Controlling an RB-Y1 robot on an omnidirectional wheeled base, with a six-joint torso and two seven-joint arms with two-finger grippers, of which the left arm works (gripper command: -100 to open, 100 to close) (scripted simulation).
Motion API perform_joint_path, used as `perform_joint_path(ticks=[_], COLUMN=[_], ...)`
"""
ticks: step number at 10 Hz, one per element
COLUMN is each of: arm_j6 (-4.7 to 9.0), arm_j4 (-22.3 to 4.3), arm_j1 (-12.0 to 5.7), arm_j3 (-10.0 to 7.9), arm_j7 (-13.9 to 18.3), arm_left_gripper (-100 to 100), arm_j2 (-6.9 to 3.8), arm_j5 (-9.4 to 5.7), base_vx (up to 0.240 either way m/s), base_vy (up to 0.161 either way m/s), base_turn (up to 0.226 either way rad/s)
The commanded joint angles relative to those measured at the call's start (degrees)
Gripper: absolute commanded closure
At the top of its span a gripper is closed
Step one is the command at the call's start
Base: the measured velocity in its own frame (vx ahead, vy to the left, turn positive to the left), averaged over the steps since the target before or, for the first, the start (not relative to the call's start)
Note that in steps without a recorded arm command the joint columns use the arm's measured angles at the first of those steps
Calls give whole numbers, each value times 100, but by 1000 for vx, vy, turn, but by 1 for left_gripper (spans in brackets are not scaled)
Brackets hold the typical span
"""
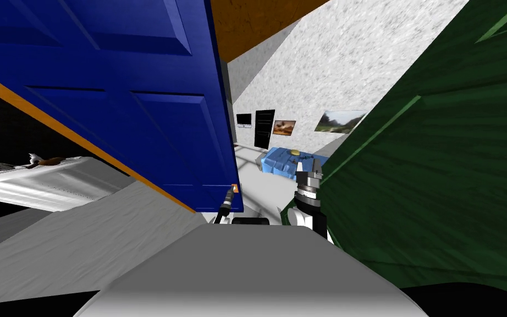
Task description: Push the door open
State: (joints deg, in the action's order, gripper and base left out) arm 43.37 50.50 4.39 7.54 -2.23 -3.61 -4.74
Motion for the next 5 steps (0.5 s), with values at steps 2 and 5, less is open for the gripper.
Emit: perform_joint_path(ticks=[2, 5], arm_j6=[39, -84], arm_j4=[-11, 242], arm_j1=[-63, 118], arm_j3=[-245, -169], arm_j7=[-51, -195], arm_left_gripper=[100, -100], arm_j2=[-97, -40], arm_j5=[-96, -69], base_vx=[201, 2], base_vy=[-36, 11], base_turn=[72, 125])
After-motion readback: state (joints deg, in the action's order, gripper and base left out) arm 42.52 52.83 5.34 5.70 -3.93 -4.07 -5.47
